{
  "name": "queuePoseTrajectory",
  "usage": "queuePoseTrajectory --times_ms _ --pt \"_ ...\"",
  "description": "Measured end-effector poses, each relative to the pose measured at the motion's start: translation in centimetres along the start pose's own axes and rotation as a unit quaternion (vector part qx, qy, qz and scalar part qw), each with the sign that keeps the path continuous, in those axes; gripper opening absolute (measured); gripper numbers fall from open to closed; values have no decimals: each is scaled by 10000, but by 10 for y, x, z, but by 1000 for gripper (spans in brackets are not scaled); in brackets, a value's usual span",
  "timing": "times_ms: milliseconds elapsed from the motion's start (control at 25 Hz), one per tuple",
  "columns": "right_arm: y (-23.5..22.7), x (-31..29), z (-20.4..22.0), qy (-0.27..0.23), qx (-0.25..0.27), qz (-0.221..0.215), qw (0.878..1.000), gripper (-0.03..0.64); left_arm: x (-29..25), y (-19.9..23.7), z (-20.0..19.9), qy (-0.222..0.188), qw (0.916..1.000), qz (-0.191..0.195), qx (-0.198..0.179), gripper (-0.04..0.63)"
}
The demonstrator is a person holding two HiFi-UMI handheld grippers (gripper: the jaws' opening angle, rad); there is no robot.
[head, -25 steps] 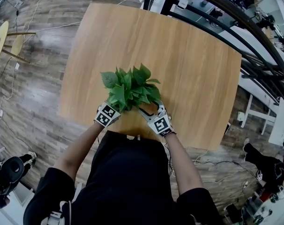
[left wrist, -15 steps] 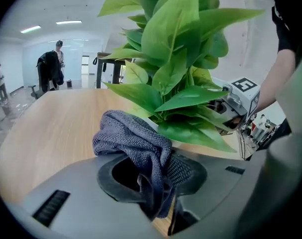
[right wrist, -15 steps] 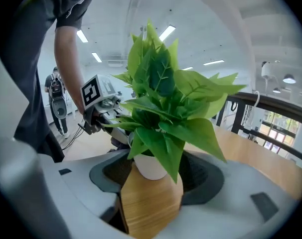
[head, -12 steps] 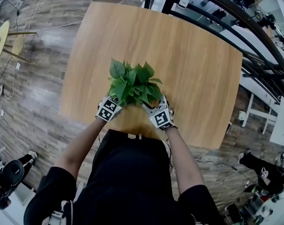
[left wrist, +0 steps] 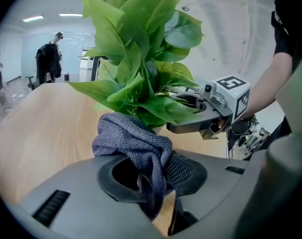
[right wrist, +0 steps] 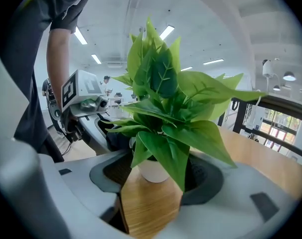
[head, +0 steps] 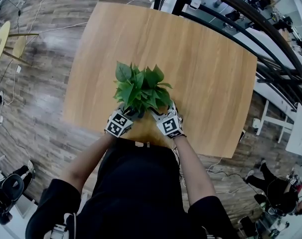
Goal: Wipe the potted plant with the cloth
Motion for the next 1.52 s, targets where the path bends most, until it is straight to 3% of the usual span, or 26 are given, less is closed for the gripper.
queuePoseTrajectory --times_ms 320,480,560,760,920,1080,1200,1520 --pt "28 14 -1 -136 -285 -436 9986 270 5 26 -4 -174 9993 -293 181 133" --pt "15 14 7 93 -498 92 9987 270 11 43 -11 -250 9984 -463 209 133" --pt "5 9 6 100 -346 127 9993 270 11 46 -15 -263 9983 -480 182 132" --pt "-4 0 -2 142 191 -125 9996 272 1 41 -22 -221 9990 -398 -15 133" --pt "-4 -1 -5 138 4 47 9999 270 0 31 -19 -178 9993 -307 72 133" --pt "-4 0 -6 80 -190 181 9996 270 -2 2 -8 -47 9996 56 -256 133" --pt "-3 -1 -5 69 -196 189 9996 270 -4 -2 -6 -132 9998 33 -137 133" --pt "31 8 -21 -103 -116 -402 9991 270 2 23 -11 -84 9999 -15 -148 133"
Point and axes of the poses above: the fingertips, and each gripper's own axes: x backward along the fingers, y to its left, z out of its underside, the point moved 6 cm from there along x, backward along the fingers, and after that the axes turned 9 degrees about x, right-handed, at the moved point
